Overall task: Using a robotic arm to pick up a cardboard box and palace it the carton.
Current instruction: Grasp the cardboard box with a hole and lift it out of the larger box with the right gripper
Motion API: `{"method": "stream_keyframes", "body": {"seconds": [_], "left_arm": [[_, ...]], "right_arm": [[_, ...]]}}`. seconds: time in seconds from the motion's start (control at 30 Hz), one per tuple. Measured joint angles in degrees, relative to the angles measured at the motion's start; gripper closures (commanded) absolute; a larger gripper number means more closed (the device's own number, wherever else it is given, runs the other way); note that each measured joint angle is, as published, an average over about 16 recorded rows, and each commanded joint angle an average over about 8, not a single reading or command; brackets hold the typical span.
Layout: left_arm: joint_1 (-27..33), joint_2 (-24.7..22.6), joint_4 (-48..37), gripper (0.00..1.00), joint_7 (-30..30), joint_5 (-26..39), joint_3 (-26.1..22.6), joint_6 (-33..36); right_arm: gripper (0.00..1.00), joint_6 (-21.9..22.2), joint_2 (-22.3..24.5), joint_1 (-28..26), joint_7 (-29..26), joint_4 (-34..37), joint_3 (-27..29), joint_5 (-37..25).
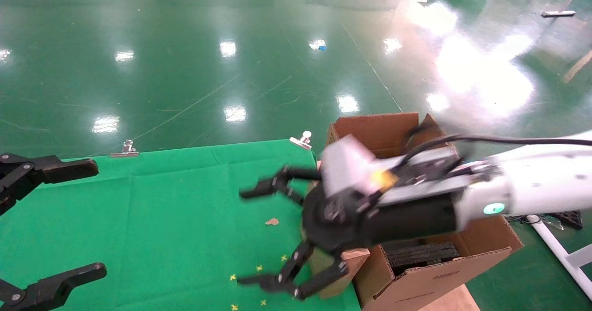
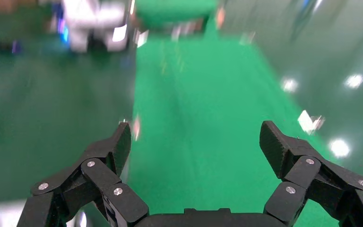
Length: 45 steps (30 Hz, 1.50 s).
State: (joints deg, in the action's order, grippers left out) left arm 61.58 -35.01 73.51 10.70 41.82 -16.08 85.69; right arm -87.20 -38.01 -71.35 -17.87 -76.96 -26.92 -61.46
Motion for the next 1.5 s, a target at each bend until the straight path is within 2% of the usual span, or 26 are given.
{"method": "stream_keyframes", "body": {"seconds": [0.27, 0.5, 0.77, 0.97, 1.23, 1.5], "left_arm": [[0.01, 0.01, -0.01, 0.00, -0.02, -0.02, -0.04, -0.01], [0.02, 0.02, -0.01, 0.00, -0.03, -0.04, -0.07, -0.02], [0.03, 0.04, -0.01, 0.00, -0.05, -0.07, -0.10, -0.04], [0.03, 0.05, -0.01, 0.00, -0.07, -0.09, -0.13, -0.05], [0.04, 0.06, -0.01, 0.00, -0.08, -0.11, -0.16, -0.06], [0.05, 0.08, -0.01, 0.00, -0.10, -0.13, -0.19, -0.08]], "right_arm": [[0.00, -2.76, -6.04, -12.50, -7.81, -0.40, -14.34, -17.46], [0.00, -3.53, -8.91, -24.45, -13.49, -0.42, -26.60, -24.54], [0.00, -3.63, -9.00, -38.55, -17.38, -0.57, -39.40, -26.31], [0.00, -3.20, -9.14, -46.16, -19.27, -0.69, -48.22, -26.83], [0.00, -2.25, -10.46, -50.41, -21.52, -0.76, -56.54, -26.42], [0.00, -1.04, -11.48, -51.54, -24.80, -0.67, -60.81, -25.28]]}}
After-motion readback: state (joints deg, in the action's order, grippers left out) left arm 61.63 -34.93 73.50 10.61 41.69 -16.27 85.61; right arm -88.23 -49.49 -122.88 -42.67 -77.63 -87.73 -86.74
